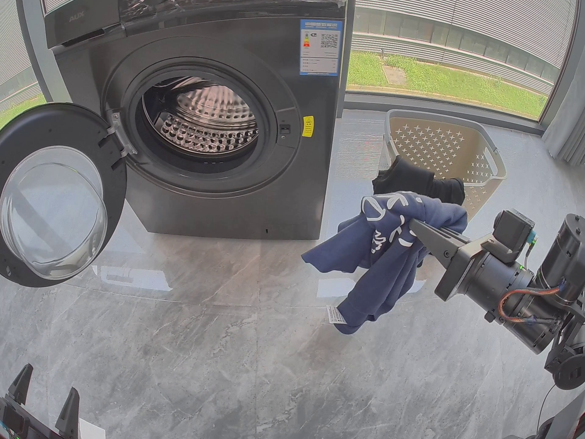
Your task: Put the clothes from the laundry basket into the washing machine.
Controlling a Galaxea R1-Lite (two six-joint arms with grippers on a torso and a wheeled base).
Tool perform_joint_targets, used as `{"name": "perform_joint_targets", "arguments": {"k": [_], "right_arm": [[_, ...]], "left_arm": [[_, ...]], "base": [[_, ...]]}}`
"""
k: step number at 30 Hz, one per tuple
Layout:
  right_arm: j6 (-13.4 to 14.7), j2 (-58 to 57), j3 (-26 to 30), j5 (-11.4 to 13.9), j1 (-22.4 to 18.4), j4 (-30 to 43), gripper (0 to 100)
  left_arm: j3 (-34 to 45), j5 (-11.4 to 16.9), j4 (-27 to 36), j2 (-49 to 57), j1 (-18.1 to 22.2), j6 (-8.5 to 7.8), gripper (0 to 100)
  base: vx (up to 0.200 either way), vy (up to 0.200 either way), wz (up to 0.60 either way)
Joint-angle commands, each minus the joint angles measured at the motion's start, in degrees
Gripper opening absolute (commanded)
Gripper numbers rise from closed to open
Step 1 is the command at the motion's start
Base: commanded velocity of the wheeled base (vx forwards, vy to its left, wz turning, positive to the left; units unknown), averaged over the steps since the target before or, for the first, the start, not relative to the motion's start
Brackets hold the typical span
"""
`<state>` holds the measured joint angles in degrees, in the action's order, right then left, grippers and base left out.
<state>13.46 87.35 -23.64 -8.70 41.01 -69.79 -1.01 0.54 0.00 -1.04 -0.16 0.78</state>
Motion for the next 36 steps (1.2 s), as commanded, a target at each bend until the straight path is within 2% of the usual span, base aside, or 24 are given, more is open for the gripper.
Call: {"name": "perform_joint_targets", "arguments": {"k": [1,6,15,21,27,36], "right_arm": [[-0.01,0.28,-0.01,0.0,0.04,0.01,0],[-0.01,0.28,0.08,0.0,0.04,0.01,0],[-0.1,0.28,0.08,0.0,0.04,0.01,0],[-0.1,0.28,0.08,0.0,0.04,0.01,0],[-0.1,0.28,0.17,0.0,0.04,0.01,0],[-0.1,0.37,0.43,0.0,-0.05,0.01,0]], "left_arm": [[1.01,-0.01,0.0,0.68,-0.02,0.01,100],[1.01,-0.01,0.0,0.68,-0.02,0.01,100],[1.01,-0.01,0.0,0.68,-0.02,0.01,100],[1.01,-0.01,0.0,0.68,-0.02,0.01,100],[1.01,-0.01,0.0,0.68,-0.02,0.01,100],[1.01,-0.01,0.0,0.68,-0.02,0.01,100]], "base": [[0.0,0.2,0.0],[0.0,0.2,0.0],[0.0,0.0,0.0],[0.2,0.0,0.0],[0.0,0.0,0.0],[0.0,0.2,0.0]]}}
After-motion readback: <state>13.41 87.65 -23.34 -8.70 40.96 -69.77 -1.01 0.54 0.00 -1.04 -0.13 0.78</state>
